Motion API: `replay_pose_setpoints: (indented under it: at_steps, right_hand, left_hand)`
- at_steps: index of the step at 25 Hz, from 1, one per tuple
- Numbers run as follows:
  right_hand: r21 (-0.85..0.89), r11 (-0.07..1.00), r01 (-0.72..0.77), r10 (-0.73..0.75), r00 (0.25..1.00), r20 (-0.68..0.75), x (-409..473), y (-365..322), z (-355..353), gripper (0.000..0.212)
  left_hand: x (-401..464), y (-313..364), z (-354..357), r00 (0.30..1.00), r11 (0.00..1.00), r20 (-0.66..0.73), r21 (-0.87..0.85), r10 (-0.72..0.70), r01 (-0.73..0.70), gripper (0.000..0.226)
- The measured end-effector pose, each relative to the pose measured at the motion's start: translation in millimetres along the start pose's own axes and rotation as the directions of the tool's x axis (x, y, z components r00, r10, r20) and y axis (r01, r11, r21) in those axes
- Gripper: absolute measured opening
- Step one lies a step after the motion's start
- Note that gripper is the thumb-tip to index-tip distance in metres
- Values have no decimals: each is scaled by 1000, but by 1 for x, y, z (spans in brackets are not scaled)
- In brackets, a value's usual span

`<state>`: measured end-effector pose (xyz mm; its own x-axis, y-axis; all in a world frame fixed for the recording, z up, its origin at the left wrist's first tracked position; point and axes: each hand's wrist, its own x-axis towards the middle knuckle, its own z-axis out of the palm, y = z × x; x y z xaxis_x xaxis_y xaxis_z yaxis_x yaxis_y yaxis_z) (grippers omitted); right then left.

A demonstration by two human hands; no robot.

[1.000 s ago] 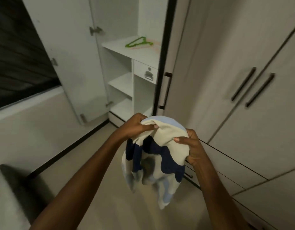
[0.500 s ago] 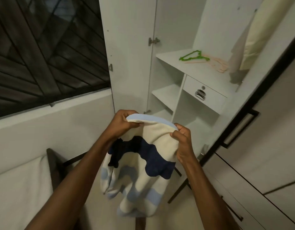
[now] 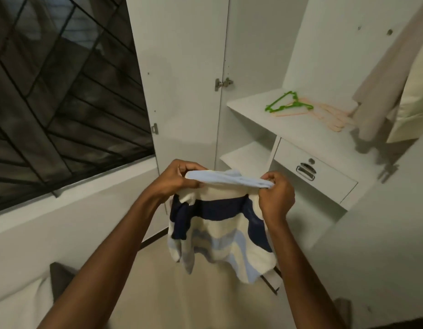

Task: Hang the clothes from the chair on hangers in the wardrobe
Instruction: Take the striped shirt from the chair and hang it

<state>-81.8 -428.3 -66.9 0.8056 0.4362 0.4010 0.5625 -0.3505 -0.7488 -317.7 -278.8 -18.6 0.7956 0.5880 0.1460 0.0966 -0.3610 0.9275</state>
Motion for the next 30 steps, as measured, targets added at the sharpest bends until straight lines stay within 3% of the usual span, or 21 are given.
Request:
replay_pose_setpoints:
  at_steps: [3, 6, 8, 10, 12, 14, 16, 18, 19, 20, 21, 22, 24, 26, 27, 28, 29, 30]
  right_hand:
    - [-97, 995, 11, -18, 998, -66, 36, 0, 27, 18]
    - [-207, 977, -47, 9, 984, -180, 66, -6, 54, 7]
    - [-328, 926, -186, 122, 971, -206, 89, -15, 71, 17]
    - [-328, 877, -351, 306, 935, -182, 121, -23, 88, 25]
    - [-169, 854, -492, 478, 870, -118, 155, -30, 103, 26]
    - [194, 809, -555, 558, 829, 47, 179, -36, 113, 23]
    - [492, 675, -550, 570, 812, 126, 203, -41, 115, 14]
    - [633, 617, -468, 510, 850, 131, 233, -46, 107, 20]
    - [673, 611, -417, 485, 869, 98, 250, -51, 109, 20]
    - [673, 654, -346, 493, 870, -32, 266, -61, 116, 17]
    - [586, 762, -275, 522, 797, -305, 285, -76, 128, 19]
    - [473, 854, -217, 486, 654, -580, 302, -88, 133, 35]
    - [323, 927, -190, 368, 623, -690, 341, -97, 144, 61]
    - [218, 959, -183, 282, 512, -812, 370, -79, 140, 57]
    - [251, 963, -94, 263, 508, -820, 392, -73, 129, 47]
    - [291, 955, -48, 268, 555, -787, 421, -63, 114, 29]
    - [468, 883, -43, 340, 746, -573, 441, -63, 101, 14]
    - [630, 774, -65, 349, 874, -337, 459, -54, 80, 22]
  left_hand:
    - [54, -21, -17, 998, 999, -61, 50, 19, -16, 28]
    - [114, -36, -34, 979, 969, -169, 236, 110, -68, 28]
    - [158, -49, -49, 925, 905, -305, 418, 226, -83, 35]
    - [201, -59, -63, 864, 835, -360, 538, 351, -115, 33]
    - [240, -63, -66, 851, 803, -335, 576, 404, -154, 24]
    - [268, -64, -60, 848, 790, -316, 587, 425, -177, 26]
    - [300, -65, -58, 832, 782, -267, 558, 487, -278, 31]
    - [328, -61, -52, 810, 742, -173, 539, 561, -398, 32]
    - [339, -58, -46, 800, 715, -125, 545, 587, -438, 33]
    - [351, -56, -39, 768, 667, -97, 572, 633, -477, 38]
    - [357, -56, -29, 724, 613, -82, 603, 685, -511, 47]
    - [365, -59, -17, 691, 569, -67, 626, 720, -532, 57]
    - [396, -64, 5, 670, 548, -68, 640, 739, -539, 61]
    - [442, -61, 20, 643, 547, -97, 631, 759, -550, 46]
    - [467, -54, 24, 636, 544, -117, 647, 763, -534, 36]
    - [495, -43, 24, 630, 543, -147, 674, 763, -501, 26]
    - [519, -29, 20, 622, 551, -188, 695, 760, -463, 19]
    - [547, -11, 16, 612, 558, -219, 704, 760, -440, 19]
